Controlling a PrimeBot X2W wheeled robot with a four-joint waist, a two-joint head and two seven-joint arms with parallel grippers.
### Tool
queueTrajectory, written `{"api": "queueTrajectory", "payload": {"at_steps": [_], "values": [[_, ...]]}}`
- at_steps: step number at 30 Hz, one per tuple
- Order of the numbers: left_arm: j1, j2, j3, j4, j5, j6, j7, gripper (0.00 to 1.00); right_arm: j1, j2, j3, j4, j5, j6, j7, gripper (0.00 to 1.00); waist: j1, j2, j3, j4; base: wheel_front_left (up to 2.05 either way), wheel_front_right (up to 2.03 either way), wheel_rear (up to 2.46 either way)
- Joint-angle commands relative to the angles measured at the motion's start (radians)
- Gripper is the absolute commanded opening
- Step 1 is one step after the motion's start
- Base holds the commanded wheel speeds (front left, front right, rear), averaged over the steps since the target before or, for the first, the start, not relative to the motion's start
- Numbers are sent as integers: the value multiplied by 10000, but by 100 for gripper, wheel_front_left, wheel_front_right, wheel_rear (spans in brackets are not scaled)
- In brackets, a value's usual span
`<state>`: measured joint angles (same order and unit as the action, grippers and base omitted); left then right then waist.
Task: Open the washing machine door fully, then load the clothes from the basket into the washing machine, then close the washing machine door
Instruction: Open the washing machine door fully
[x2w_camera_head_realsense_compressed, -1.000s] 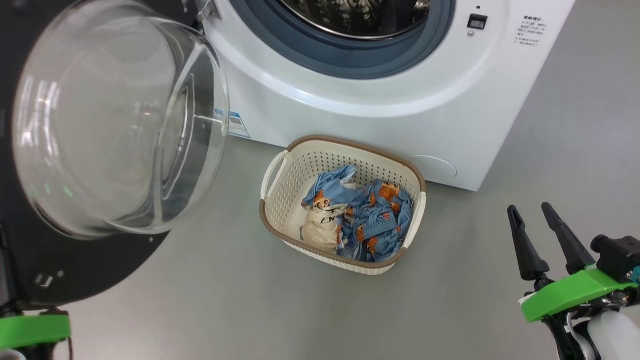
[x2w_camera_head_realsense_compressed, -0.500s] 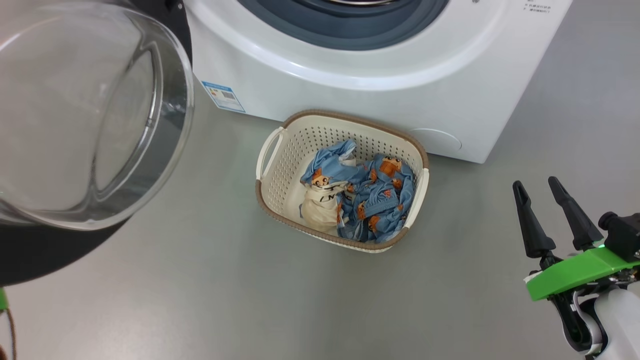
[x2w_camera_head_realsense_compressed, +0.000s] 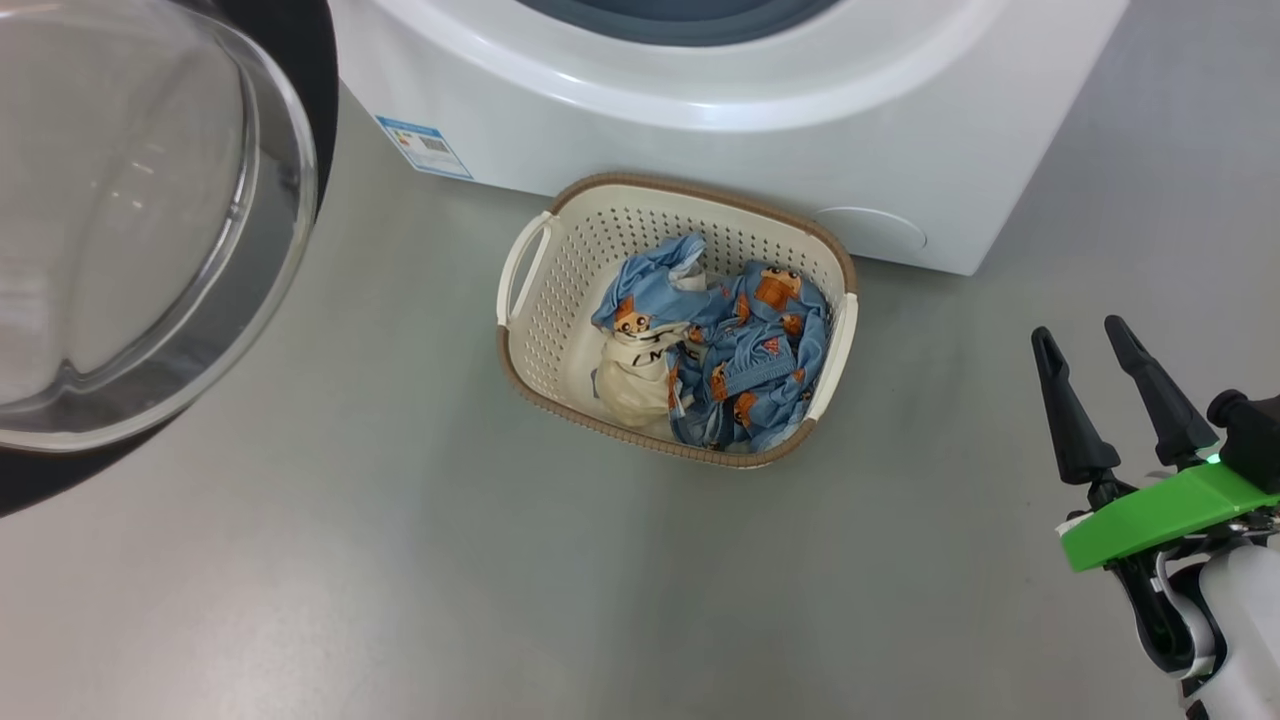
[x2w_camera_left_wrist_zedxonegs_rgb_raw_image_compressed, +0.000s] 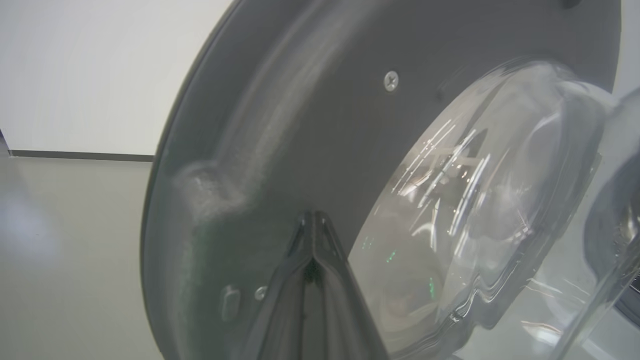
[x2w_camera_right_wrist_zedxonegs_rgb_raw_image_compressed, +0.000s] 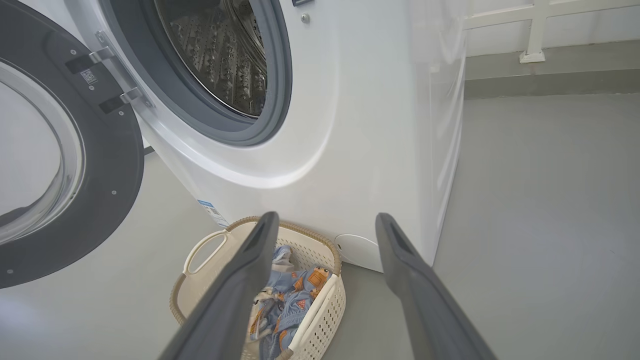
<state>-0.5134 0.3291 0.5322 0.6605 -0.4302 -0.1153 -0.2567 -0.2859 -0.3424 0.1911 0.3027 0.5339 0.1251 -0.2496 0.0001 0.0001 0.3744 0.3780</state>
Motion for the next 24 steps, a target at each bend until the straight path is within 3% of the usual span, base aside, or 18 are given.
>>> {"api": "queueTrajectory", "payload": {"at_steps": [1,11,24], "values": [[-214,779,435,-33,144,-17,-51,0,-190,-116,217,-250,-215,56,-122,100,0,-1,153,-30,0,0,0],[-1247,1231,1214,1103,397,-137,-51,0,-515,-242,348,-288,-262,56,-122,100,0,-1,675,-153,0,0,0],[-1918,1571,1368,1657,938,-151,-51,0,-892,-382,383,-357,-319,56,-122,100,0,-1,1269,-259,0,0,0]]}}
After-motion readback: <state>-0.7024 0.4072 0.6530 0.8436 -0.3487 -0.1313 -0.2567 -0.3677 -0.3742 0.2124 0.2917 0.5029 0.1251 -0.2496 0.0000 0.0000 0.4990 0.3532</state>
